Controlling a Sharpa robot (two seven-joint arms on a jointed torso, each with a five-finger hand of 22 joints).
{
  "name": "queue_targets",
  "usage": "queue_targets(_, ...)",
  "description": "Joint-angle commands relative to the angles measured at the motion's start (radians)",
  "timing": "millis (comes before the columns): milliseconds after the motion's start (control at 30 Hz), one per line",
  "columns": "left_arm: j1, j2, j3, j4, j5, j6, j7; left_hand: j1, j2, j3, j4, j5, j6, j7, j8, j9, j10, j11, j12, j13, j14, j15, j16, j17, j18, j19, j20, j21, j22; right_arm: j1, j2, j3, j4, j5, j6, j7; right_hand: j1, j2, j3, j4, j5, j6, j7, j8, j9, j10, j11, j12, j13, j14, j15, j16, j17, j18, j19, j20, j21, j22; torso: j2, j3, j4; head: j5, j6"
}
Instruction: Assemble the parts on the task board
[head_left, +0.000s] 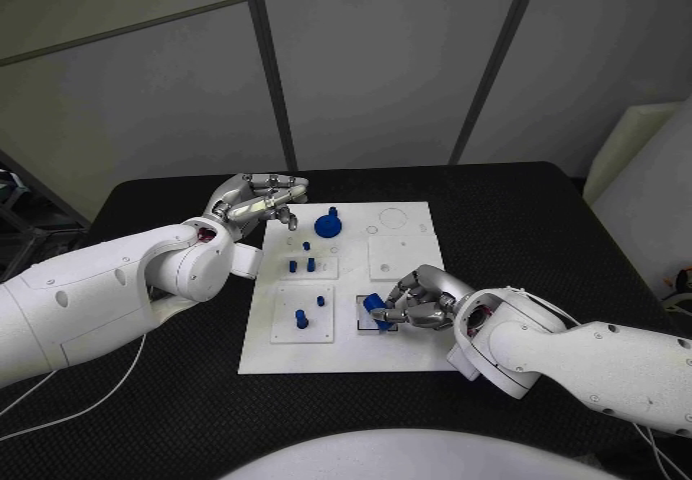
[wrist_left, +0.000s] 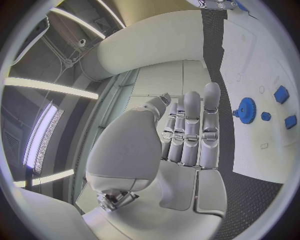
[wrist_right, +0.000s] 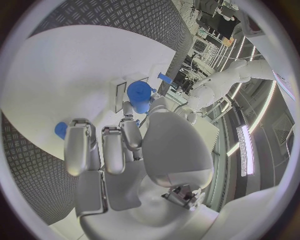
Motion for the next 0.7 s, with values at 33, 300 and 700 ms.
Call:
queue_targets(33, 0.001, 0.001, 0.001, 0.002, 0.002, 0.01, 0.002, 0.0, 0.01, -0.005, -0.002, 0.0, -0.007, -0.003, 0.003, -0.001, -0.006, 0.002, 0.005, 0.002, -0.006, -0.002, 0.0, -0.001, 0.02, -0.007, 0.0, -0.003, -0.001, 0.001, 0.005, 0.0, -0.003, -0.022, 0.01, -0.01, -0.021, -0.001, -0.011, 0.0, -0.013, 0.006, -0.001, -0.001, 0.003, -0.001, -0.001, -0.008, -0.005, 0.067, -0.009, 0.004, 0.055, -0.008, 0.0, -0.004, 0.001, 0.035, -0.001, 0.0001, 0.0007, 0.002, -0.001)
queue_targets(300, 0.001, 0.0, 0.001, 0.002, 0.002, 0.01, 0.002, 0.0, 0.01, -0.005, -0.002, 0.0, -0.007, -0.003, 0.003, -0.001, -0.006, 0.002, 0.005, 0.002, -0.006, -0.002, 0.0, -0.001, 0.02, -0.007, 0.0, -0.003, -0.001, 0.001, 0.019, 0.0, -0.009, -0.018, 0.005, 0.002, -0.123, 0.009, -0.06, 0.001, -0.204, 0.004, -0.002, -0.007, 0.019, -0.004, -0.001, -0.021, -0.008, 0.066, -0.009, 0.001, 0.053, -0.006, -0.004, -0.004, -0.003, 0.03, 0.0, 0.0001, -0.0003, 0.006, -0.002)
queue_targets(700, 0.001, 0.0, 0.001, 0.001, 0.002, 0.011, -0.001, 0.0, 0.01, -0.005, -0.002, 0.0, -0.007, -0.003, 0.003, -0.001, -0.006, 0.002, 0.005, 0.002, -0.006, -0.002, 0.0, -0.001, 0.02, -0.007, 0.0, -0.003, -0.001, 0.001, 0.027, 0.0, -0.014, -0.025, -0.006, 0.011, -0.241, -0.03, -0.026, 0.006, -0.343, -0.005, 0.0, -0.01, 0.038, -0.028, 0.002, -0.062, -0.036, 0.065, -0.007, -0.002, 0.053, -0.004, -0.011, -0.002, -0.012, 0.02, 0.0, 0.0001, -0.0009, 0.009, -0.003)
